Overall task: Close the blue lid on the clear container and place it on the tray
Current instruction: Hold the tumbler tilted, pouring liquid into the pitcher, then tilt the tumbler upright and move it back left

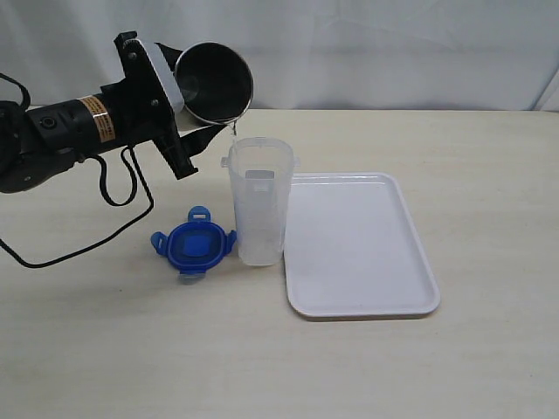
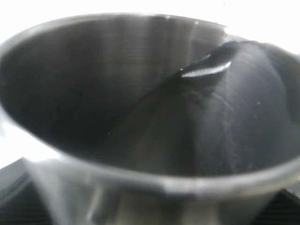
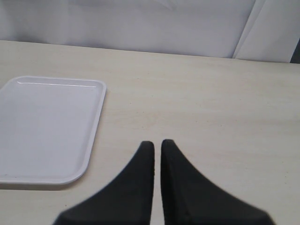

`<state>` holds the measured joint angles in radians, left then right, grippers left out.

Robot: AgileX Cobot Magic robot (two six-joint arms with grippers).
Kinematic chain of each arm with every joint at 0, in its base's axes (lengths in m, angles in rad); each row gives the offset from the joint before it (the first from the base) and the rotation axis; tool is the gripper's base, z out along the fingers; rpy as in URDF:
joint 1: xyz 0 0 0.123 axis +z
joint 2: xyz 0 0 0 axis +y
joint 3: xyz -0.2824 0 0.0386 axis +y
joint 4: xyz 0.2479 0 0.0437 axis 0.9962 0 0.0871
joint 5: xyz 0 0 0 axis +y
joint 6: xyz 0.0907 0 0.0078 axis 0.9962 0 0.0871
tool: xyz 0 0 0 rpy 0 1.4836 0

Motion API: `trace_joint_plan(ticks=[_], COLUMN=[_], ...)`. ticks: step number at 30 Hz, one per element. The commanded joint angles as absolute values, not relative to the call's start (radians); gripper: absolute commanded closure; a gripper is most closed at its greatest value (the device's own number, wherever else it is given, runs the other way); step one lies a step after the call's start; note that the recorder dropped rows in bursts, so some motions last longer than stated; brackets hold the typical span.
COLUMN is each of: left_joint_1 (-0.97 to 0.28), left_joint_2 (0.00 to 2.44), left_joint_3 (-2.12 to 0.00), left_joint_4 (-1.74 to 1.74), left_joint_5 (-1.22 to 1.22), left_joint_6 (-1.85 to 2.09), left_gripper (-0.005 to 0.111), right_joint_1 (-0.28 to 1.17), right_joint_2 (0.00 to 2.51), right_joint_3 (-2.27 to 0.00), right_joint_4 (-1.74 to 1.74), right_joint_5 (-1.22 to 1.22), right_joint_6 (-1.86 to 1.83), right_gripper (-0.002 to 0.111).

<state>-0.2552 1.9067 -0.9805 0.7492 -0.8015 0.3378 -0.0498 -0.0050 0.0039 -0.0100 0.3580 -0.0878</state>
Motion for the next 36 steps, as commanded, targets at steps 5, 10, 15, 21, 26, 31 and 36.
trace_joint_plan(ticks=[5, 10, 15, 21, 26, 31, 36], left_joint_1=[-0.257, -0.257, -0.257, -0.256, -0.238, -0.169, -0.120], left_joint_2=[1.886, 1.886, 1.886, 1.888, 1.892, 1.950, 2.037], left_joint_3=[-1.001, -1.001, -1.001, -1.001, -1.007, -1.104, -1.179], left_joint_4=[0.714, 0.714, 0.714, 0.531, 0.305, 0.322, 0.354], left_joint_5=[-0.855, -0.855, -0.855, -0.843, -0.841, -0.724, -0.724], left_joint_6=[0.329, 0.235, 0.057, -0.061, -0.061, -0.217, -0.226], left_gripper=[0.107, 0.107, 0.107, 0.107, 0.107, 0.107, 0.107], right_joint_1=[-0.055, -0.055, -0.055, -0.055, -0.055, -0.055, -0.055], right_joint_2=[0.000, 0.000, 0.000, 0.000, 0.000, 0.000, 0.000], right_joint_3=[0.000, 0.000, 0.000, 0.000, 0.000, 0.000, 0.000], right_joint_4=[-0.008, -0.008, -0.008, -0.008, -0.008, -0.008, -0.008], right_joint_5=[0.356, 0.356, 0.356, 0.356, 0.356, 0.356, 0.356], right_joint_6=[-0.090, -0.090, -0.090, -0.090, -0.090, -0.090, -0.090], right_gripper=[0.103, 0.103, 0.103, 0.103, 0.103, 0.103, 0.103])
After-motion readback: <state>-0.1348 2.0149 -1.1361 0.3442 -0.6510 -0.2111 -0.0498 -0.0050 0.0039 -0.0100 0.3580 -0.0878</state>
